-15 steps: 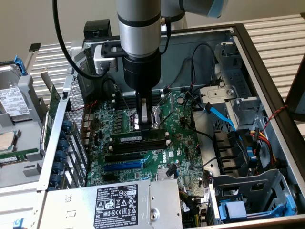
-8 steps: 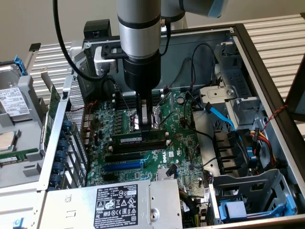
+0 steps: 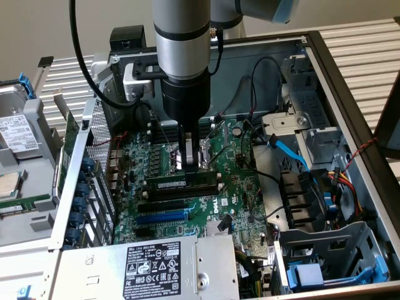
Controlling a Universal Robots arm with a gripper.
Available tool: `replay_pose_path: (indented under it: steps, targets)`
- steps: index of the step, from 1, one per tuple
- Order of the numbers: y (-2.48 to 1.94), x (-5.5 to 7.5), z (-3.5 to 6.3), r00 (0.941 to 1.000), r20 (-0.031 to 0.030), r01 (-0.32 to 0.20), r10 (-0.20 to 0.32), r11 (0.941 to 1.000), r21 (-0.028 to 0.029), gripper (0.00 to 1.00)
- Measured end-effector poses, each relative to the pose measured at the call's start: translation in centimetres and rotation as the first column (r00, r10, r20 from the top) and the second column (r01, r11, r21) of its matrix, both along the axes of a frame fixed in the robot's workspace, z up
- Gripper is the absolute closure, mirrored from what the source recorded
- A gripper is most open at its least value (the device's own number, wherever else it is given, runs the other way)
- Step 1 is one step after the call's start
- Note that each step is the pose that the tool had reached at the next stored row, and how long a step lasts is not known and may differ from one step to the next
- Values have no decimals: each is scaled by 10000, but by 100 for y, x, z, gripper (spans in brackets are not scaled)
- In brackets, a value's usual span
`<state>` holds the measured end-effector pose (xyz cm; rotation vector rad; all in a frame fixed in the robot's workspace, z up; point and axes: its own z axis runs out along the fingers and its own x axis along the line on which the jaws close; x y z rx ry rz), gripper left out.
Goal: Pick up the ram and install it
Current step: 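Insert the ram into the slot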
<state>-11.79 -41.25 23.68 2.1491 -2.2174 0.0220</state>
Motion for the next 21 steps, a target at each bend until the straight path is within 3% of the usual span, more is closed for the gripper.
replay_pose_path:
  steps: [21]
  targets:
    - [-2, -6, -15, 9999, 71, 79, -79, 10000, 6, 87]
